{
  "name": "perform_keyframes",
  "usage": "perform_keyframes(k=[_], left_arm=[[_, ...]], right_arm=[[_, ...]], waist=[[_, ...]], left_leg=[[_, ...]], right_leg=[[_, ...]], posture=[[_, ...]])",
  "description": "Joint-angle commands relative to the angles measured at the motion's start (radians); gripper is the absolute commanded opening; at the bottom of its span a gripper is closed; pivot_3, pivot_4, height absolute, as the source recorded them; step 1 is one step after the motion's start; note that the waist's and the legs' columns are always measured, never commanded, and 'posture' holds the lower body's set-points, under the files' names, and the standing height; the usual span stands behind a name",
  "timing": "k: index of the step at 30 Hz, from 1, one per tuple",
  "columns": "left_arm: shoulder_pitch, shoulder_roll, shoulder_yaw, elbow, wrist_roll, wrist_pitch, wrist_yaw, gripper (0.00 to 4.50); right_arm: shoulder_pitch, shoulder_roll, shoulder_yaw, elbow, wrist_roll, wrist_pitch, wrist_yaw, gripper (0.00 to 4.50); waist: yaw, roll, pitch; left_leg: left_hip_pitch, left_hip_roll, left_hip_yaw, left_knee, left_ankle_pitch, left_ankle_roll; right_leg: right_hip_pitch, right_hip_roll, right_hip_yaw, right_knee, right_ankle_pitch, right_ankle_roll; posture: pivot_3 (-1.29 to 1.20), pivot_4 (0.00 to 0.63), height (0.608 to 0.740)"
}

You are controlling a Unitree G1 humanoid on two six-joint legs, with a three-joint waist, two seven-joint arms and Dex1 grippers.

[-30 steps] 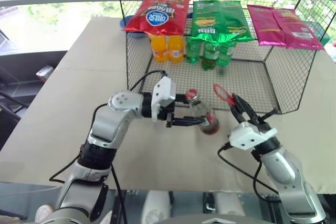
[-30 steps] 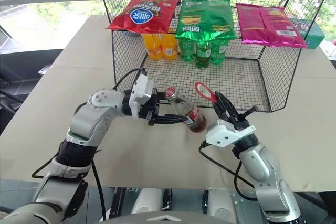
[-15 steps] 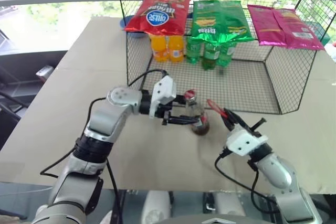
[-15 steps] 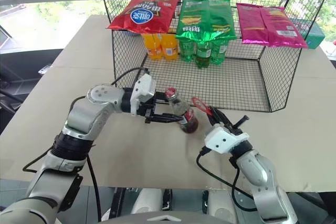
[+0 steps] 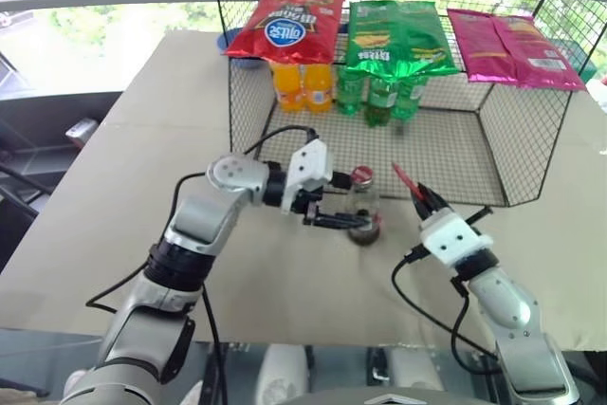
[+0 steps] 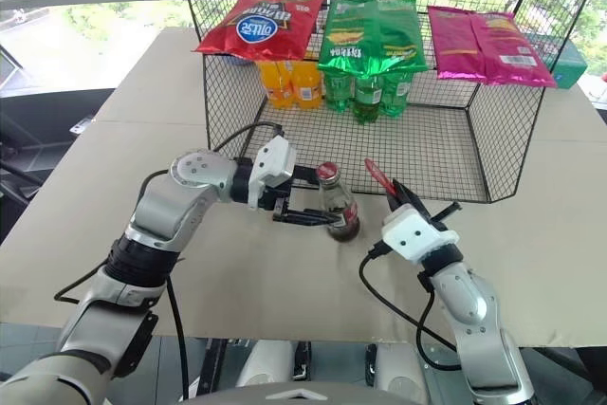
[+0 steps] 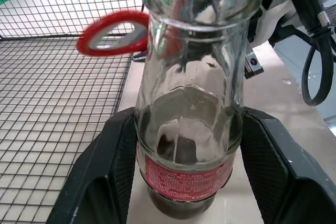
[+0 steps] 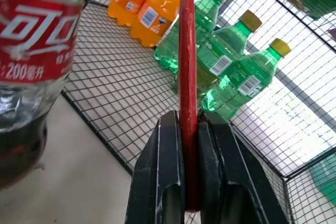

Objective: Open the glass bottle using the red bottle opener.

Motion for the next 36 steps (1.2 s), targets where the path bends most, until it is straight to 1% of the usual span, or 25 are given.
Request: perform_keyframes(k=[1,7,23,25,26,28,32,36], left_arm=[[-0.014,-0.01,0.013,-0.005,-0.021,-0.001,0.004,4.45],[0.003,-0.029,0.037,-0.02,-0.066,0.021,0.017,4.45],[0.029,-0.079,0.019,0.001,-0.053,-0.01,0.06,4.45],[0.034,-0.087,0.017,0.005,-0.051,-0.014,0.064,3.93],[0.036,-0.091,0.017,0.005,-0.052,-0.014,0.065,3.57],[0.046,-0.097,0.012,-0.011,-0.053,-0.006,0.072,2.71],[0.055,-0.109,0.006,-0.064,-0.063,0.029,0.103,2.71],[0.056,-0.117,0.004,-0.053,-0.06,0.018,0.107,2.71]], right_arm=[[-0.025,0.001,-0.016,-0.05,0.011,0.002,-0.006,0.0],[-0.031,-0.011,-0.014,-0.046,0.01,-0.006,-0.003,0.0],[-0.031,-0.03,-0.011,-0.05,0.01,-0.013,0.001,0.0],[-0.031,-0.033,-0.016,-0.05,0.013,-0.013,0.001,0.0],[-0.03,-0.034,-0.018,-0.05,0.013,-0.013,0.002,0.0],[-0.031,-0.038,-0.024,-0.053,0.015,-0.011,0.002,0.0],[-0.033,-0.045,-0.038,-0.064,0.021,-0.008,0.001,0.0],[-0.02,-0.04,-0.064,-0.107,0.031,0.002,-0.009,0.0]], waist=[[-0.001,0.0,0.0],[-0.001,0.0,0.0],[-0.001,0.0,0.0],[-0.001,0.0,0.0],[-0.001,0.0,0.0],[-0.001,0.0,0.0],[0.0,0.0,0.0],[0.0,0.0,0.0]], left_leg=[[0.0,0.0,0.0,0.0,0.0,0.0],[0.0,0.0,0.0,0.0,0.0,0.0],[0.0,0.0,0.0,0.0,0.0,0.0],[0.0,0.0,0.0,0.0,0.0,0.0],[0.0,0.0,0.0,0.0,0.0,0.0],[0.0,0.0,0.0,0.0,0.0,0.0],[0.0,0.0,0.0,0.0,0.0,0.0],[0.0,0.0,0.0,0.0,0.0,0.0]], right_leg=[[0.0,0.0,0.0,0.0,0.0,0.0],[0.0,0.0,0.0,0.0,0.0,0.0],[0.0,0.0,0.0,0.0,0.0,0.001],[0.0,0.0,0.0,0.0,0.0,0.001],[0.0,0.0,0.0,0.0,0.0,0.001],[0.0,0.0,0.0,0.0,0.0,0.001],[0.0,0.0,0.0,0.0,0.0,0.001],[0.0,0.0,0.0,0.0,0.0,0.001]], posture=[[0.0,0.15,0.74],[0.0,0.15,0.74],[0.0,0.15,0.74],[0.0,0.15,0.74],[0.0,0.15,0.74],[0.0,0.15,0.74],[0.0,0.15,0.74],[0.0,0.15,0.74]])
